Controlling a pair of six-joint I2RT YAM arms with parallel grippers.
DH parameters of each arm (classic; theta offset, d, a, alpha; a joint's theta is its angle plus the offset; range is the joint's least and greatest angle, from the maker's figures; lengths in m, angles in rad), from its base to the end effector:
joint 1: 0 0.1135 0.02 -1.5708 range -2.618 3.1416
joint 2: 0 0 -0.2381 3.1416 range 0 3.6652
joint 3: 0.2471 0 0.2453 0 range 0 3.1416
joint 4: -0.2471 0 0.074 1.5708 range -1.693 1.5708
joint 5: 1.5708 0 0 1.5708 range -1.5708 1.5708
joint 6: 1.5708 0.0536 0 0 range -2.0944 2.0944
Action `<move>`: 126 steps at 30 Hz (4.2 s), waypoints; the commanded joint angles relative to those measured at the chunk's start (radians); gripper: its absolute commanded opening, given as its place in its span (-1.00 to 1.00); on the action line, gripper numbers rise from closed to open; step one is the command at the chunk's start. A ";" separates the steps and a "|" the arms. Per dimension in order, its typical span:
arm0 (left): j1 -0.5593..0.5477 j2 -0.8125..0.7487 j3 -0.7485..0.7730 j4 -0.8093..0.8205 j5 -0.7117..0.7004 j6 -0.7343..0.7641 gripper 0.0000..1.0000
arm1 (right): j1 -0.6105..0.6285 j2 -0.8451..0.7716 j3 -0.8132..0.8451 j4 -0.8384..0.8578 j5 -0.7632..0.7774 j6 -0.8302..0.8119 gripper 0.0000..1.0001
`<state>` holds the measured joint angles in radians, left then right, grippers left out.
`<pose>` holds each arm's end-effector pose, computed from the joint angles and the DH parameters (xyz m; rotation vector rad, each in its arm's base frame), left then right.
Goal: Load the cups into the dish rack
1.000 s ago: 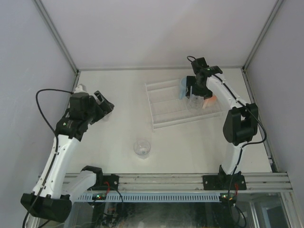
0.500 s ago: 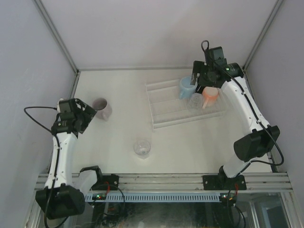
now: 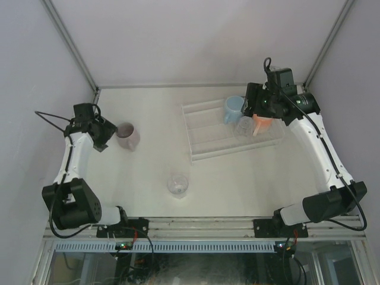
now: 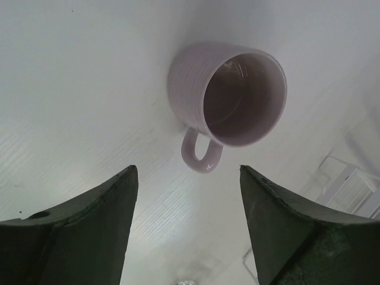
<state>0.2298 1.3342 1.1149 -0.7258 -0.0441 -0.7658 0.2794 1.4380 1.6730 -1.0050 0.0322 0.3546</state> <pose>0.2761 0.0670 0.2484 -1.2201 2.2075 -0.1624 0.2863 0.0804 0.3744 0.1047 2.3546 0.2749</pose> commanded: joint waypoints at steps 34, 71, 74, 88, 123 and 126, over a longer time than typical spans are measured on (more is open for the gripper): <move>-0.040 0.469 0.218 0.050 0.070 0.186 -0.65 | -0.037 -0.050 0.136 -0.069 0.012 0.016 0.60; -0.500 -0.121 -0.261 1.475 0.409 -1.002 -1.00 | 0.149 -0.151 -0.328 0.847 -0.853 0.631 0.59; -0.557 -0.126 -0.262 1.477 0.374 -1.021 -1.00 | 0.167 -0.136 -0.330 0.857 -0.836 0.617 0.58; -0.704 -0.107 -0.289 1.507 0.283 -1.030 -0.99 | 0.228 -0.068 -0.336 1.037 -0.785 0.693 0.51; -0.773 -0.126 -0.360 1.514 0.229 -0.975 -0.61 | 0.255 -0.039 -0.344 1.040 -0.651 0.690 -1.00; -0.753 -0.154 -0.367 1.429 0.233 -0.920 -0.16 | 0.239 -0.047 -0.345 1.006 -0.648 0.652 -1.00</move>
<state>-0.5339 1.2499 0.7586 0.6968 0.1856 -1.7916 0.5556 1.4345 1.3209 0.0071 -0.6979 1.0801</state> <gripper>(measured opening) 0.314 0.200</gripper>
